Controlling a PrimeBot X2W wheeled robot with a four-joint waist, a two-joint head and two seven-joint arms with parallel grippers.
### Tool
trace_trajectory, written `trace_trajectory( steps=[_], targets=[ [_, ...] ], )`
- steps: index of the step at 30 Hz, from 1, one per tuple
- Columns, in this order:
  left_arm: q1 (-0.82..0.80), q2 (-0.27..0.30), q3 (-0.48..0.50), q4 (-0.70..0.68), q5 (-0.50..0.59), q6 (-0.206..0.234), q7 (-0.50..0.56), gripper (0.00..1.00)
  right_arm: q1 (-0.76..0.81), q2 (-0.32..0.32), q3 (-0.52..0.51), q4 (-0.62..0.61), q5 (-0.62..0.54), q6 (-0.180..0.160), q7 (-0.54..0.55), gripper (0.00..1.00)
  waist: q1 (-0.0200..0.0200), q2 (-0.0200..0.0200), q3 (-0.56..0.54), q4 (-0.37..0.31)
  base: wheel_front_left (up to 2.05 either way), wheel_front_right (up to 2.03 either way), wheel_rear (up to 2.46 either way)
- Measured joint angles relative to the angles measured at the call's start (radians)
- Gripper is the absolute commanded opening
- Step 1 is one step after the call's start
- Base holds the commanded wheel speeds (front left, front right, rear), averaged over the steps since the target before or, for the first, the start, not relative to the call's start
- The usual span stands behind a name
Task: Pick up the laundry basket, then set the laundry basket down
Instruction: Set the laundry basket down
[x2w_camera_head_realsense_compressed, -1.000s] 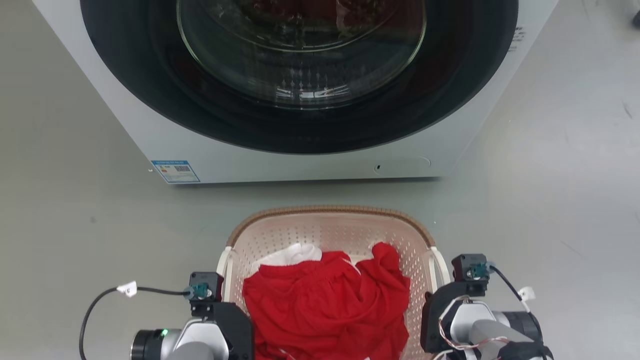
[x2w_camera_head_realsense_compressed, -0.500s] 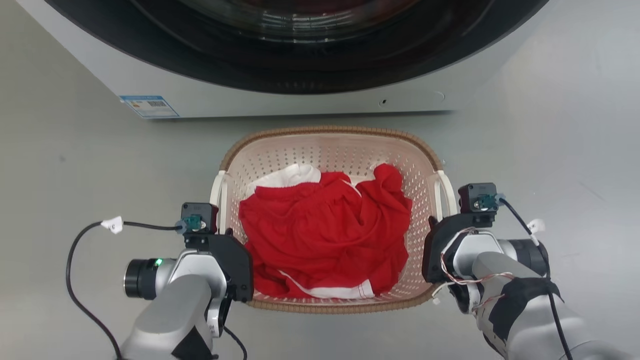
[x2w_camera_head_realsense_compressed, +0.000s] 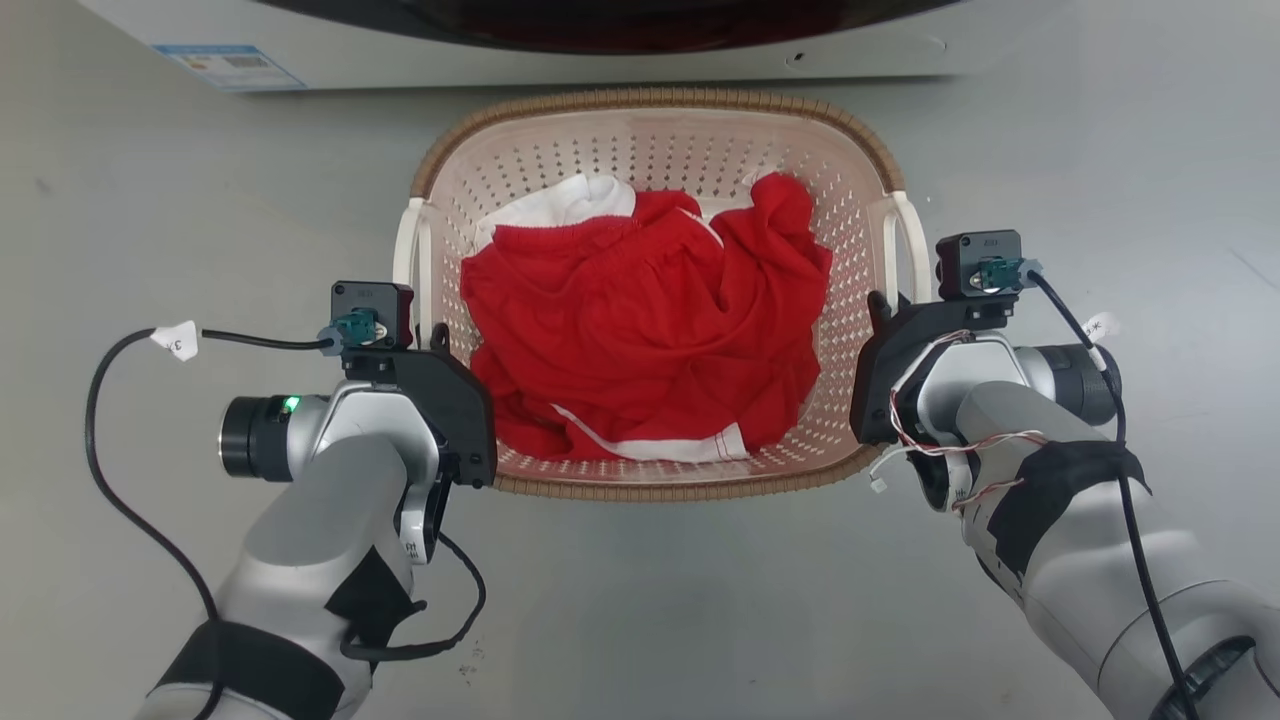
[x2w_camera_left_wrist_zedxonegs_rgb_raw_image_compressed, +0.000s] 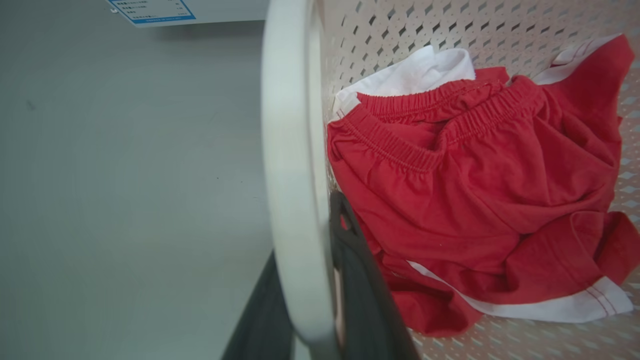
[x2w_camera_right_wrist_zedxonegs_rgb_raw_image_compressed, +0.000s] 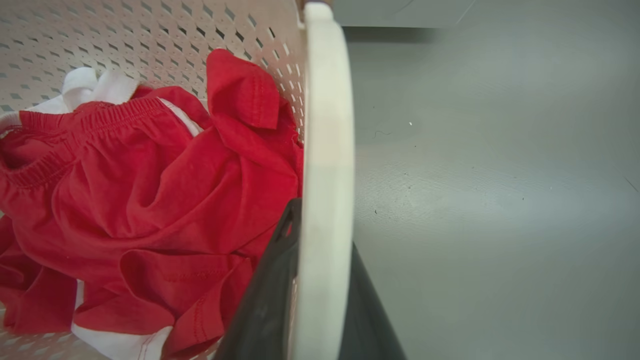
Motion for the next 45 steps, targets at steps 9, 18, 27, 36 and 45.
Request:
trace_trajectory(
  steps=[9,18,27,36,45],
  targets=[
    [-0.056,-0.001,0.002,0.018,0.015,0.000,-0.035,0.00,-0.048,0.000,0.003,0.010,-0.007,0.005,-0.031,0.00,-0.0001,0.0000,0.095,0.002,0.00,0.00,0.00],
    [-0.081,-0.004,0.002,0.040,0.033,0.000,-0.061,0.00,-0.063,0.000,0.010,0.013,-0.009,0.013,-0.062,0.00,-0.0001,0.0000,0.142,-0.001,0.00,0.00,0.00],
    [-0.098,-0.021,-0.002,0.059,0.036,-0.001,-0.089,1.00,-0.063,0.016,0.021,0.017,-0.016,0.014,-0.100,1.00,-0.0003,-0.0002,0.151,-0.003,0.00,0.00,0.00],
    [-0.097,-0.022,-0.003,0.084,0.036,-0.001,-0.105,1.00,-0.061,0.015,0.024,0.035,-0.016,0.014,-0.119,1.00,-0.0003,-0.0001,0.122,-0.004,0.00,0.00,0.00],
    [-0.080,-0.024,-0.010,0.100,0.037,-0.023,-0.144,1.00,-0.058,0.015,0.023,0.053,-0.016,0.020,-0.150,1.00,-0.0003,-0.0002,0.066,-0.005,0.00,0.00,0.00]
  ],
)
